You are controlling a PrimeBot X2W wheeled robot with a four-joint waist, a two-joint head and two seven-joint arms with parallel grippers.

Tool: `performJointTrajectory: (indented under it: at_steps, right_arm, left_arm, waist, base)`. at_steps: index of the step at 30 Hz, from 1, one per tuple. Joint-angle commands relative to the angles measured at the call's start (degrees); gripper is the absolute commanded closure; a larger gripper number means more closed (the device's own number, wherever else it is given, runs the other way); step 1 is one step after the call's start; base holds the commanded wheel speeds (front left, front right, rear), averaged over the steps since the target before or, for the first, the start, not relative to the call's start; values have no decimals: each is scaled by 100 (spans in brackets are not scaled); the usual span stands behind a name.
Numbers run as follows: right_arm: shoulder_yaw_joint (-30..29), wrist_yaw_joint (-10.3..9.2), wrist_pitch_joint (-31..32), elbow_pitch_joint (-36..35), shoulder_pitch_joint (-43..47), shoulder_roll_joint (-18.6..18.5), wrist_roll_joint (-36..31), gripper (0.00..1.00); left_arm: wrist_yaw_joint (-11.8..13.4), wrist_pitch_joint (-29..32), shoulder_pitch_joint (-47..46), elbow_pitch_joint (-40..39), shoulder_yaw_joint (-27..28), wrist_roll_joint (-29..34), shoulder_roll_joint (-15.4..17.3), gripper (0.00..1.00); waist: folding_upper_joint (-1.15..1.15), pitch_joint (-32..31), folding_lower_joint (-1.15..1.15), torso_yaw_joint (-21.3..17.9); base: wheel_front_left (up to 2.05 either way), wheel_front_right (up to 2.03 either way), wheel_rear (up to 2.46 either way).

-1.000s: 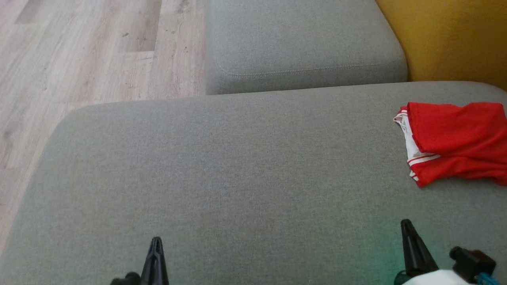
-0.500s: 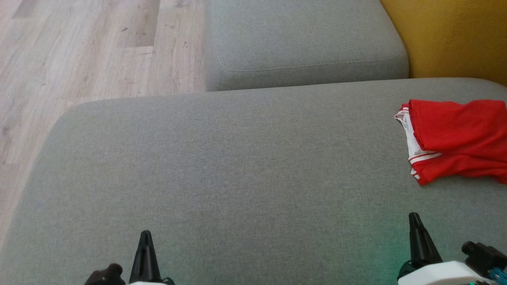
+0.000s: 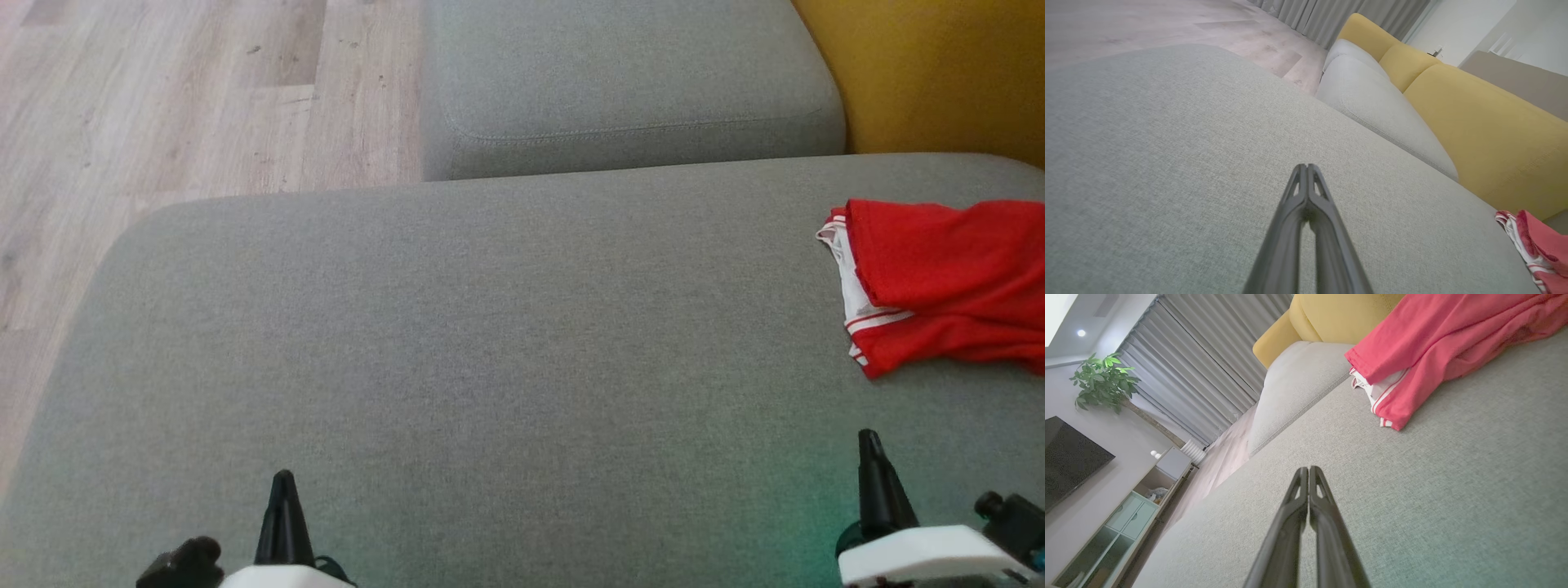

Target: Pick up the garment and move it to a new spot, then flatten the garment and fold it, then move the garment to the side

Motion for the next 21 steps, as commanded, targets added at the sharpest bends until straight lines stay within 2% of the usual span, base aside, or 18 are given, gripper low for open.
performJointTrajectory:
  at_steps: [1, 21]
  right_arm:
    - [1, 16, 22, -192, -382, -42, 174, 100]
    - [-170, 22, 329, -199, -617, -13, 1413, 100]
  left_arm:
    - [-56, 19, -334, -160, 152, -173, 63, 100]
    - [-368, 318, -566, -117, 477, -1521, 78, 100]
  waist:
    - [0, 8, -1, 1]
    - [0, 118, -1, 6]
  base:
    - [0, 0, 0]
    - [0, 0, 0]
